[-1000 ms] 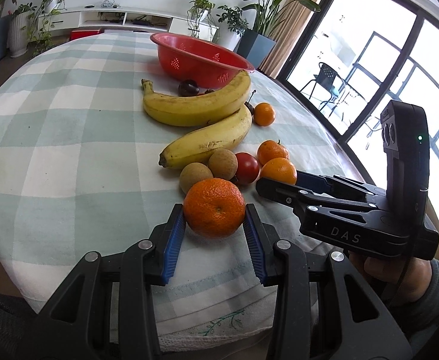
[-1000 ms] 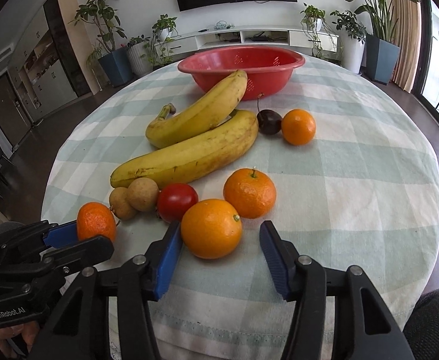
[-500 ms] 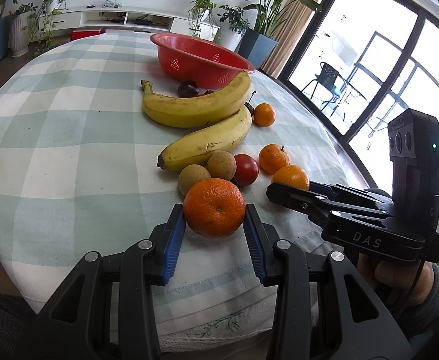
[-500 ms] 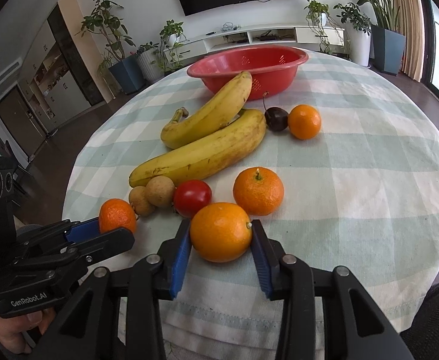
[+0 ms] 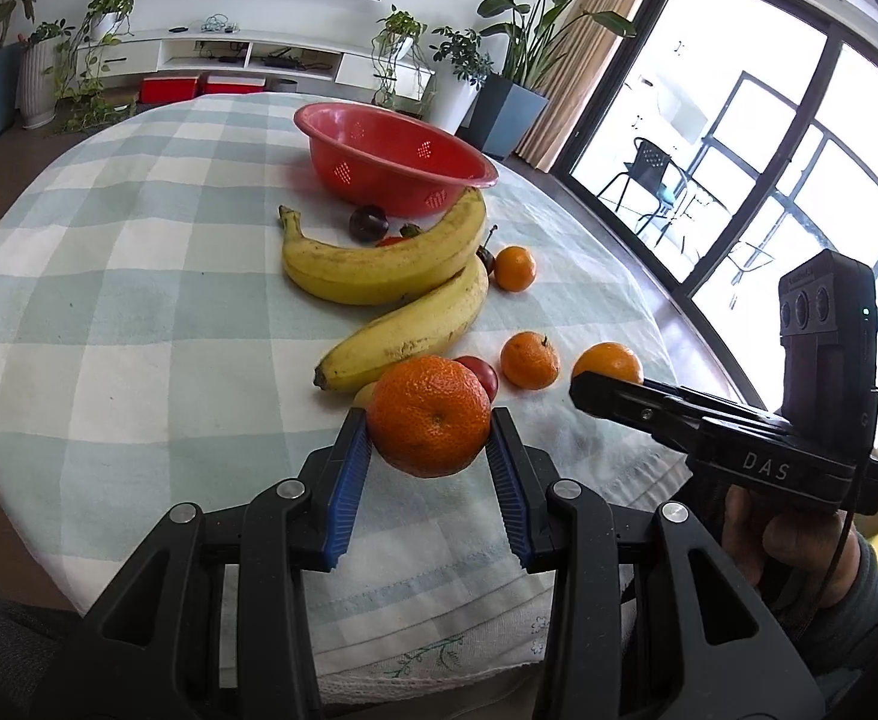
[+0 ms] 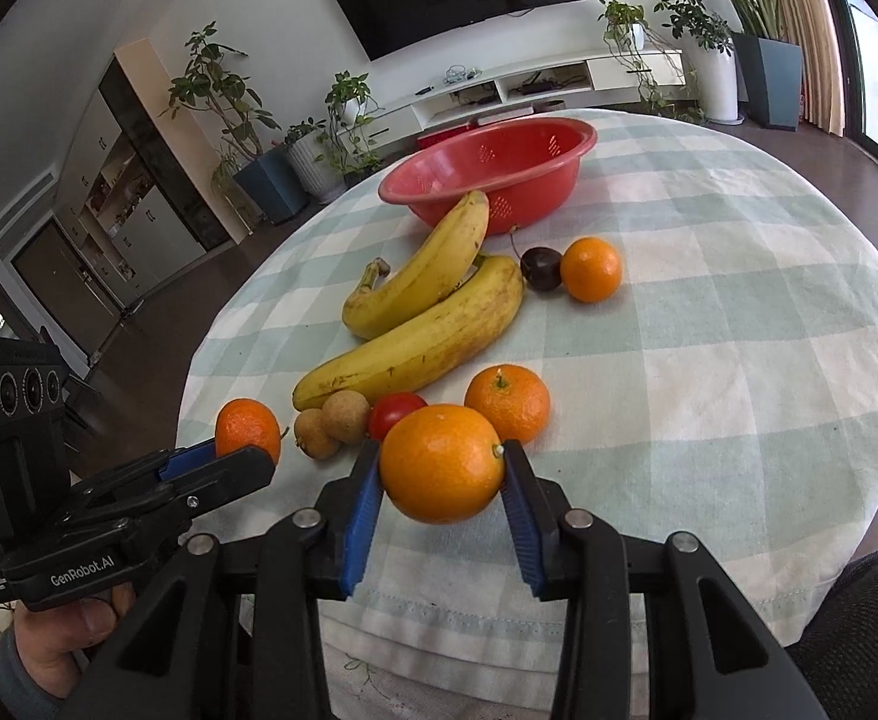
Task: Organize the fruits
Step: 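Lift the oranges with both tools and carry them over the red bowl, then lower both oranges into the red bowl and open both tools, then close the left tool on a brown kiwi while the right tool approaches an orange, then lift the kiwi with the left tool while the right tool grasps an orange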
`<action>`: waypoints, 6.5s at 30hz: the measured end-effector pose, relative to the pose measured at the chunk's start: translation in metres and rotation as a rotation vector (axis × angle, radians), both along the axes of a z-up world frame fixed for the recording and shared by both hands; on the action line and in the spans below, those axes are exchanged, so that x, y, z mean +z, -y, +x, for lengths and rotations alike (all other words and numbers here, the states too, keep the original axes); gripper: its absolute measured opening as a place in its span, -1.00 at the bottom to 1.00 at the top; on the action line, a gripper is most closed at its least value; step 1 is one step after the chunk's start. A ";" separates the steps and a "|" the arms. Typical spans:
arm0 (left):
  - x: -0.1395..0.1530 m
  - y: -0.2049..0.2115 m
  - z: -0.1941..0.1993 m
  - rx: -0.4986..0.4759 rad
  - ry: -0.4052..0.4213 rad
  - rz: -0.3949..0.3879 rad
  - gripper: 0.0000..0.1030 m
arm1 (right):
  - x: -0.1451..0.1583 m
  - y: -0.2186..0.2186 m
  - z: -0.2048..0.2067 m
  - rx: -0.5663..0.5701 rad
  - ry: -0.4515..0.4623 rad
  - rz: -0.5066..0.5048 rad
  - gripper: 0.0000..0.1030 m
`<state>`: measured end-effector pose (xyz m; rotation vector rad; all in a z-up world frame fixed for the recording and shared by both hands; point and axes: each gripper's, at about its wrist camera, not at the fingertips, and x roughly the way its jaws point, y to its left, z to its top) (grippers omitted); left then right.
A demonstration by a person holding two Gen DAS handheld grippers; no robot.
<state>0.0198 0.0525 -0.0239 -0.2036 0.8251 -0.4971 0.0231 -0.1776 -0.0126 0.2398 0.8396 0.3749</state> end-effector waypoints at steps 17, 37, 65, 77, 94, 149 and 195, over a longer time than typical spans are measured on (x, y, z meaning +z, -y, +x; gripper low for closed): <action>0.104 -0.007 0.146 -0.081 0.129 0.128 -0.28 | 0.084 0.035 0.130 -0.018 0.134 -0.058 -0.19; 0.019 0.063 0.284 -0.144 -0.051 0.330 -0.28 | 0.018 -0.029 0.249 0.145 -0.050 -0.323 -0.19; 0.030 0.075 0.270 -0.131 0.038 0.423 0.26 | 0.056 -0.014 0.211 0.083 0.069 -0.338 0.03; 0.068 0.016 0.138 -0.032 0.129 0.304 0.79 | 0.059 0.020 0.070 0.015 0.167 -0.062 0.55; -0.006 0.009 0.006 0.006 0.008 0.263 0.77 | 0.002 0.010 0.011 -0.017 0.080 -0.052 0.52; -0.033 0.037 0.031 -0.092 -0.029 0.328 -0.39 | -0.004 0.014 0.012 -0.032 0.073 -0.058 0.41; -0.033 0.010 0.023 -0.018 -0.039 0.192 -0.51 | -0.030 -0.021 0.038 0.036 -0.024 -0.210 -0.20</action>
